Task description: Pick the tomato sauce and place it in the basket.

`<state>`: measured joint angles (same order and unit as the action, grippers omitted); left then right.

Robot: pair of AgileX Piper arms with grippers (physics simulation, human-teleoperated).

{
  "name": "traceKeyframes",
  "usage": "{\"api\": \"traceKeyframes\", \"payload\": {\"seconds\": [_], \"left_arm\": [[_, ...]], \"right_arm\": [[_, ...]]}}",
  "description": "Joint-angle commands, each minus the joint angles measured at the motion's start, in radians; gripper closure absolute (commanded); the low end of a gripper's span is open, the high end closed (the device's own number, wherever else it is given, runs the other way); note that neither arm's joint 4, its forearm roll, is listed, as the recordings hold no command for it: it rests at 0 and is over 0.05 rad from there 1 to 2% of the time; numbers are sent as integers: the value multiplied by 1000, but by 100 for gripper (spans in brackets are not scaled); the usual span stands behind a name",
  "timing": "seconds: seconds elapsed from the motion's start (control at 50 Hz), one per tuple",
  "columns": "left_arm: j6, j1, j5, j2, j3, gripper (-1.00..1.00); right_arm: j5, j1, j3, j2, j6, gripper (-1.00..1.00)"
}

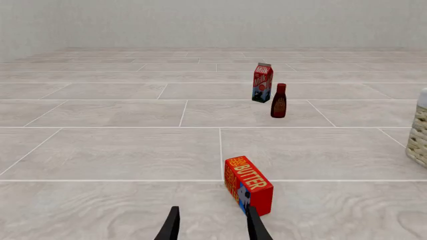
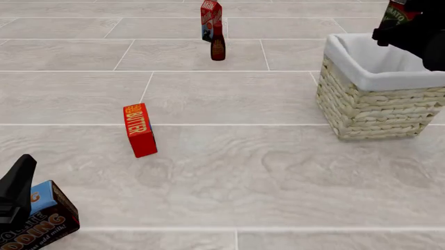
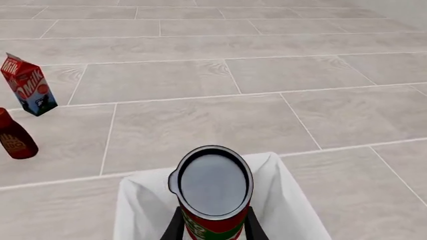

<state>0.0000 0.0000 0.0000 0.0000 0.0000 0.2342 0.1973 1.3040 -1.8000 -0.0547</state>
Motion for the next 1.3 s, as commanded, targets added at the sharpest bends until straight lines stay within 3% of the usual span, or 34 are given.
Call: {"api": "traceKeyframes", "payload": {"seconds": [0.02,1.3], "left_arm": [[0,0,0,0,0,-100],[0,0,0,0,0,-100]], "right_arm": [[-24,-2,33,-30,10,100],[-20,6,-11,-30,5,100]]}}
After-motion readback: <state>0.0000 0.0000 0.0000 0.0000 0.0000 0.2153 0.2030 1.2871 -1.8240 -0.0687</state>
